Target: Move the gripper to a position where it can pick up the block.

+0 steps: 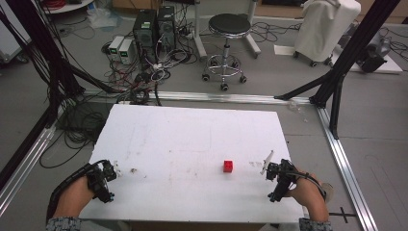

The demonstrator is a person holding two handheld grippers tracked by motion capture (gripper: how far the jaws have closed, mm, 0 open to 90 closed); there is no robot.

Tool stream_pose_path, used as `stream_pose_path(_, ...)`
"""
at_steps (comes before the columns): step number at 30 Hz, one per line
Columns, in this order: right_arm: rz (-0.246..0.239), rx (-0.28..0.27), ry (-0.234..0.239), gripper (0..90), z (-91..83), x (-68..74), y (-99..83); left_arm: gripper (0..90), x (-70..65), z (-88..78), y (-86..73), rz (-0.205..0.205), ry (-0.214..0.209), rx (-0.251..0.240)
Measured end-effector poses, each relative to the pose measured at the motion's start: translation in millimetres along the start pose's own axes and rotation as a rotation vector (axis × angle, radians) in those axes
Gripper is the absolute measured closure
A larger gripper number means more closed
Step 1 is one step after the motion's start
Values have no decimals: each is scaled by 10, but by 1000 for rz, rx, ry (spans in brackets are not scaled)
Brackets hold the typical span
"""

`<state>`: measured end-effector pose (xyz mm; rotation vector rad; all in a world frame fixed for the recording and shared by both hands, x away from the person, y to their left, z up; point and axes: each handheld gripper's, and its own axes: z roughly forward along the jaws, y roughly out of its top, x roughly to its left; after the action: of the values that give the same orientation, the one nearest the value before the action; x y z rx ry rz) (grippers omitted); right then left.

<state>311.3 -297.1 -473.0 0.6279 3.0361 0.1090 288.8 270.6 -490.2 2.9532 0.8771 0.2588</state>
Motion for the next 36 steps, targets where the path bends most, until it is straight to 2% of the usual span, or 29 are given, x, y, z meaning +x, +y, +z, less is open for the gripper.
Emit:
stream_pose_path(8,0,-3,1,46,1,3,17,217,-5,-1,-8,-1,9,-4)
stream_pose_path(13,-2,1,0,47,7,1,17,217,-3,1,-2,-4,-5,-3)
stream_pose_path(27,-2,-9,-2,47,-4,6,28,217,-11,-14,-9,-12,-6,-10)
stream_pose_path(36,-3,-14,-1,47,-8,4,20,217,-18,-4,6,1,-13,-6)
